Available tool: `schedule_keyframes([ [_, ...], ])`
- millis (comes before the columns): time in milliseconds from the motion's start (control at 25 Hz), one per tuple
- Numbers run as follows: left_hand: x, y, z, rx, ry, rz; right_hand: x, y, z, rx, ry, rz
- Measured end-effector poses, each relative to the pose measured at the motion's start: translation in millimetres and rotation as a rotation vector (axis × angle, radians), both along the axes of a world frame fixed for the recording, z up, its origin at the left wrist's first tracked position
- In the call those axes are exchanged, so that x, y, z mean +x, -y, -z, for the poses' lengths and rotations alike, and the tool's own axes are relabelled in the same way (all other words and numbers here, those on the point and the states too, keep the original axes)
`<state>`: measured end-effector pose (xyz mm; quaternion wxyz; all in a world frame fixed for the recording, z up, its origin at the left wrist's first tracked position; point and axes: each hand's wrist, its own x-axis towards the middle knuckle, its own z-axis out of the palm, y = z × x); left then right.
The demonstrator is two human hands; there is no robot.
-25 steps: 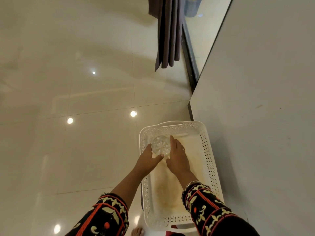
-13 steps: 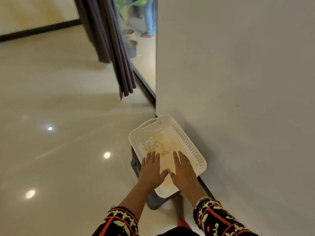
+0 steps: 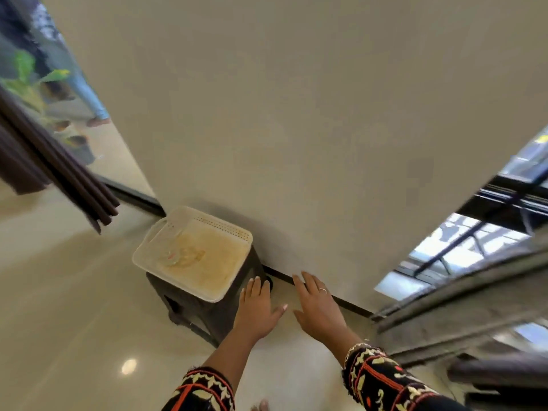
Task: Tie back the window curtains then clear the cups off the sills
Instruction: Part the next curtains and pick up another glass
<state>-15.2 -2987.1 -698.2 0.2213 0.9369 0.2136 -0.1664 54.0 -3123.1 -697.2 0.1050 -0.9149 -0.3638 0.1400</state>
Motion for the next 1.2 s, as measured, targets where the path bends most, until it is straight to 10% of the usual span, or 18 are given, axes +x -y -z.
schedule_keyframes([
  [680, 53.6, 433.7, -12.5, -0.225, 0.077, 0.549, -49.4, 444.4, -22.8, 0.048, -0.012, 0.515],
  [1200, 157.8, 497.1, 24.0, -0.317, 0.015, 0.434, 59.1, 501.4, 17.5, 0.086, -0.081, 0.560],
])
